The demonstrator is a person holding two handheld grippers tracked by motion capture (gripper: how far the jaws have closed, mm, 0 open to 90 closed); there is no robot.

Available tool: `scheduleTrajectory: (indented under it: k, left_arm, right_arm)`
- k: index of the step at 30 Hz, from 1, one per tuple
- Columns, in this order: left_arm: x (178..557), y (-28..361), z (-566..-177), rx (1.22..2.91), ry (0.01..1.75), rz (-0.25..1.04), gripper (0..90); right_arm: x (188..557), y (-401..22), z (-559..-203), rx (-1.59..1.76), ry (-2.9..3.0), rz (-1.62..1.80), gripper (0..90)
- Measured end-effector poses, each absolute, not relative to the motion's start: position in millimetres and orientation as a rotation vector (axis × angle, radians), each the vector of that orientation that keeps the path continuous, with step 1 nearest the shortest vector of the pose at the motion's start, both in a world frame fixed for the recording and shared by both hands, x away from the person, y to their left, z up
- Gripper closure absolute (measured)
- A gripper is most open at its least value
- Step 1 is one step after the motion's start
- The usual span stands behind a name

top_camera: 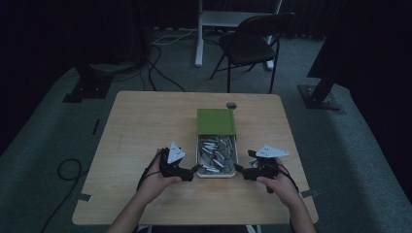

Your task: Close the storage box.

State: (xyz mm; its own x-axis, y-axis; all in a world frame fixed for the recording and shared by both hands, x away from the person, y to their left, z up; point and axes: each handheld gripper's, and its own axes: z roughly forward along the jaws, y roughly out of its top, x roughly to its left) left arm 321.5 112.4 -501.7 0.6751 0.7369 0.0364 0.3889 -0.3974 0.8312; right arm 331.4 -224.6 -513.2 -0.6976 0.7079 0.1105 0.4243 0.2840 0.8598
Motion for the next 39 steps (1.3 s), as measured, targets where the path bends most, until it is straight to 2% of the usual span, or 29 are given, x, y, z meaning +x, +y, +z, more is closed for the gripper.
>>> scheduleTrajectory:
  k: [39]
  left_arm:
    - [344,110,-494,1.996,0.934,0.508,5.6]
  right_arm:
    - [351,-222,-509,1.124,2.197,1.378,13.7]
